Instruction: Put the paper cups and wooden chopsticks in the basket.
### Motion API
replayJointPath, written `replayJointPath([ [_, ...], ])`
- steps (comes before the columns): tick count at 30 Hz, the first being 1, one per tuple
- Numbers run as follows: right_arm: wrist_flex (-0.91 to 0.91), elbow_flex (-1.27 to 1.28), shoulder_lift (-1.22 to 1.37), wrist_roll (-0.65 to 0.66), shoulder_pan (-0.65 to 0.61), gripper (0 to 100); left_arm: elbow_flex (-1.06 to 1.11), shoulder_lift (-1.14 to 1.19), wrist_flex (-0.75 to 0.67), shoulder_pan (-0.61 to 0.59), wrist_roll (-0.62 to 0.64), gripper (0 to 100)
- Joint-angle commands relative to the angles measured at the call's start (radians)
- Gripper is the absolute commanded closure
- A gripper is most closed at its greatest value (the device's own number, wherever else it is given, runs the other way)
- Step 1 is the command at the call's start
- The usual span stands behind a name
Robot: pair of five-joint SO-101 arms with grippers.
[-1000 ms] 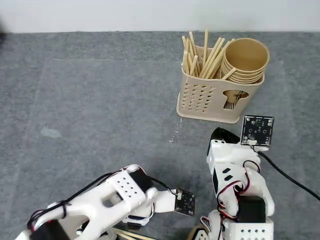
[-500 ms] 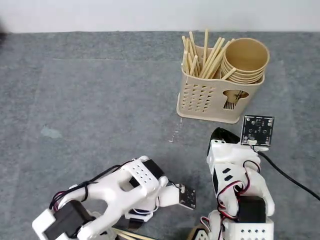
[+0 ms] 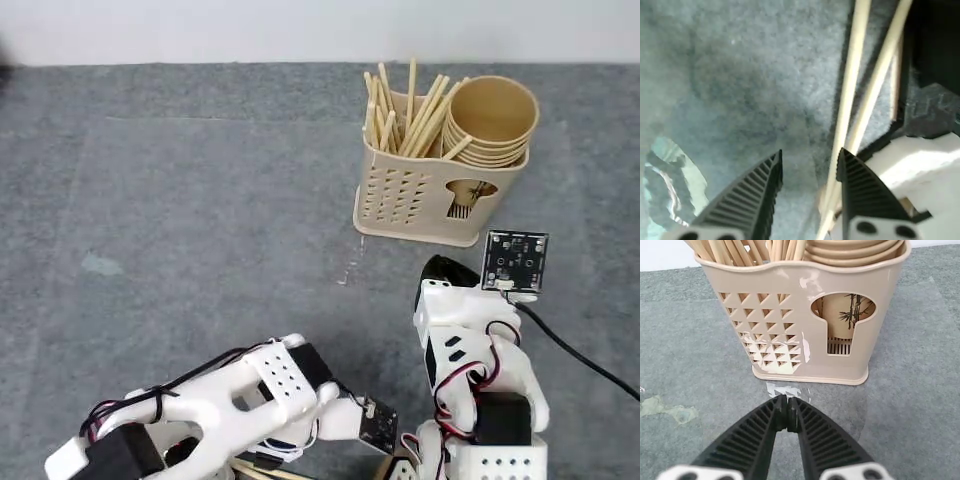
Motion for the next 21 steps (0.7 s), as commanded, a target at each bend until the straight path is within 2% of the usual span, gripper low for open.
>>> replayJointPath([
  [1,-0.025,-0.009,-0.005,0.012,0.012,98.7,0.007,-0.044,-0.046,-0.044,-0.005,83],
  [6,-0.025,-0.009,-0.005,0.012,0.012,98.8,-0.002,-0.044,-0.066,-0.190,-0.005,88],
  [11,-0.025,-0.009,-0.005,0.012,0.012,98.7,-0.008,-0.044,-0.025,-0.195,-0.006,90],
  [14,-0.025,-0.009,-0.005,0.012,0.012,98.7,-0.022,-0.044,0.005,-0.152,-0.006,91],
  [18,-0.025,-0.009,-0.005,0.012,0.012,98.7,-0.062,-0.044,0.091,-0.031,-0.006,91],
  [21,-0.025,-0.009,-0.005,0.012,0.012,98.7,-0.064,-0.044,0.097,0.048,-0.006,91],
])
